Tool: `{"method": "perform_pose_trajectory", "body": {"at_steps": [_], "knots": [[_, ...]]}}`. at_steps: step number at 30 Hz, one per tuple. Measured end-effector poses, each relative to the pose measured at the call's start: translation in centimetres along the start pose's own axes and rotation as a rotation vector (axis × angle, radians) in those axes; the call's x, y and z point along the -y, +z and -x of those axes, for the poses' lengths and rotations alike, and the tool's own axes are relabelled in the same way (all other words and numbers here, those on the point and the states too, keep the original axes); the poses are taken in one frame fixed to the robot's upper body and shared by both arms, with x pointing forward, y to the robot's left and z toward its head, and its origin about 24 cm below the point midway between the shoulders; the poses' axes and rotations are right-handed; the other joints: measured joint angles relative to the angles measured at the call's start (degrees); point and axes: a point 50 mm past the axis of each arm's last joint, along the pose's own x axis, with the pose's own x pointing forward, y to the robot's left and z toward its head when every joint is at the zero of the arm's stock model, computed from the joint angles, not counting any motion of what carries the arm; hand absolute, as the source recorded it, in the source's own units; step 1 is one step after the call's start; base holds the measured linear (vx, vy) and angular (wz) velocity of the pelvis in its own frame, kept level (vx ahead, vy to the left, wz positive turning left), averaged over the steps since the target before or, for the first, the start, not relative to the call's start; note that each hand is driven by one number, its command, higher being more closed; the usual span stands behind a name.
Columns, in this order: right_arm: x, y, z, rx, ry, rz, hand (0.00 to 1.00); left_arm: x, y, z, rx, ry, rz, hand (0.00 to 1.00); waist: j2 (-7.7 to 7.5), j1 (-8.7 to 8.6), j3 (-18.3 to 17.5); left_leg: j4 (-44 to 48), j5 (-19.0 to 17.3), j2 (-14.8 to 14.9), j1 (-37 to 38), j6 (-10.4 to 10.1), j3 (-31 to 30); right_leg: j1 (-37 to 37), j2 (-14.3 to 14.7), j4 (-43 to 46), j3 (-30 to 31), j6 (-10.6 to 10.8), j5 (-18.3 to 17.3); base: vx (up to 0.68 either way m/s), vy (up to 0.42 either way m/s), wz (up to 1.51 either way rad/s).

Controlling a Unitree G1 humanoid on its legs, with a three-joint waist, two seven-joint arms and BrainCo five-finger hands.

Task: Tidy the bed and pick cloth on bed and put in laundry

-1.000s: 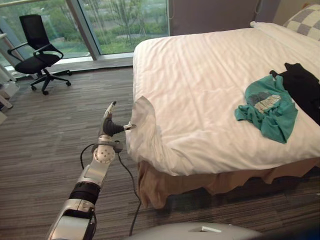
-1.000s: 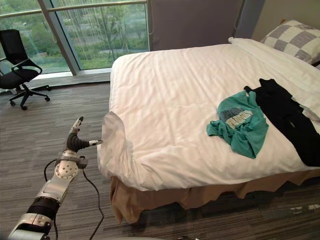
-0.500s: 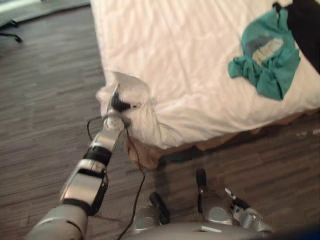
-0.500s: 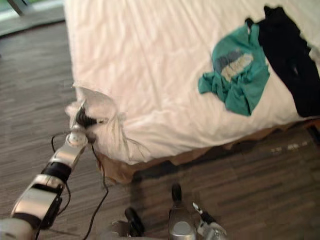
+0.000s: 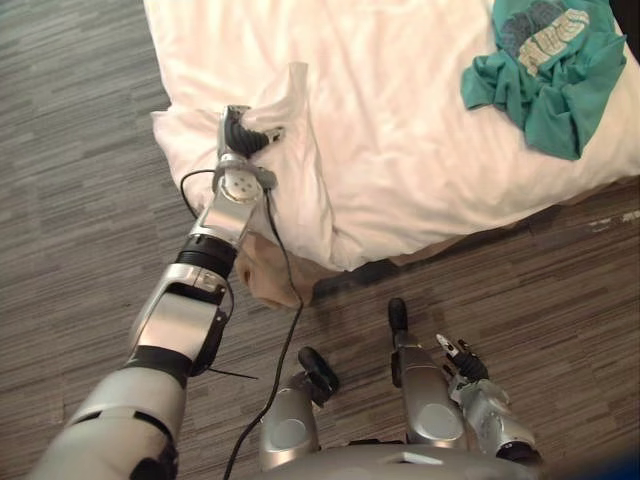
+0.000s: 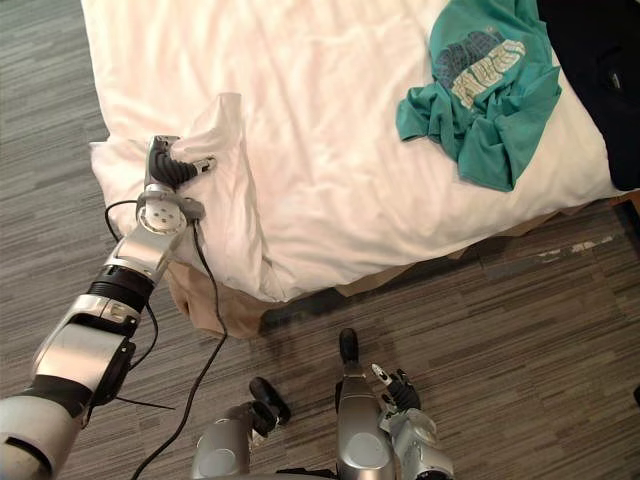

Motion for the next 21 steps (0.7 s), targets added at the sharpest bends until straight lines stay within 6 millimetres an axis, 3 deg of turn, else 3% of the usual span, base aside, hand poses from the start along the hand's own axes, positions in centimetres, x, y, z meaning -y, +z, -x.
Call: {"method": "perform_pose_trajectory", "body": {"at_steps": [4,7,10,16,17,21], "knots": [[0.5,-0.5,0.3,-0.003,-0.012,-0.002,0.0,-0.1,0.1,0.6,0.057,-0.081,-0.032,1.0,0.03,0.26,-0.16,-0.09,0.06,-0.33,0.47,0.16,-1.87,1.92,-0.79,0.04,-2.27,0.14,-0.54,-0.03,-0.005,0.28],[1.0,-0.9,0.4,-0.016,-0.028,-0.01,0.0,-0.1,-1.1,1.7,0.076,-0.159,-0.038,1.0,0.11,1.65,-0.25,-1.14,0.81,-1.03,1.48,0.44,-3.45,3.7,-1.41,-0.14,-3.96,0.3,-0.96,0.01,0.0,0.3],[1.8,-1.8,0.5,-0.063,-0.053,-0.014,0.0,-0.3,-4.2,3.6,0.021,-0.224,-0.063,1.0,0.43,2.54,-2.44,-3.39,2.13,-2.0,3.08,0.2,-5.41,6.32,-1.84,-1.66,-6.51,0.3,-0.99,0.04,-0.007,0.34],[3.8,-4.5,1.3,-0.208,-0.134,-0.046,0.0,-1.8,-11.5,10.1,-0.126,-0.313,-0.054,1.0,1.74,3.65,-9.47,-9.78,4.43,-3.11,8.3,-0.94,-9.52,14.0,-1.29,-6.67,-11.47,0.24,-1.03,0.09,-0.04,0.35],[4.1,-4.9,1.4,-0.228,-0.144,-0.047,0.0,-1.9,-12.5,11.3,-0.154,-0.326,-0.049,0.0,1.8,3.97,-10.47,-10.58,4.72,-3.22,8.74,-1.02,-9.73,14.58,-1.22,-7.2,-11.81,0.19,-1.07,0.07,-0.04,0.22],[4.6,-5.7,1.7,-0.278,-0.171,-0.066,0.0,-1.3,-15.7,16.2,-0.272,-0.356,-0.027,0.0,1.72,4.67,-12.04,-12.91,5.73,-4.11,10.85,-1.19,-11.4,17.07,-0.9,-8.07,-13.2,0.24,-1.34,0.02,-0.019,0.17]]}}
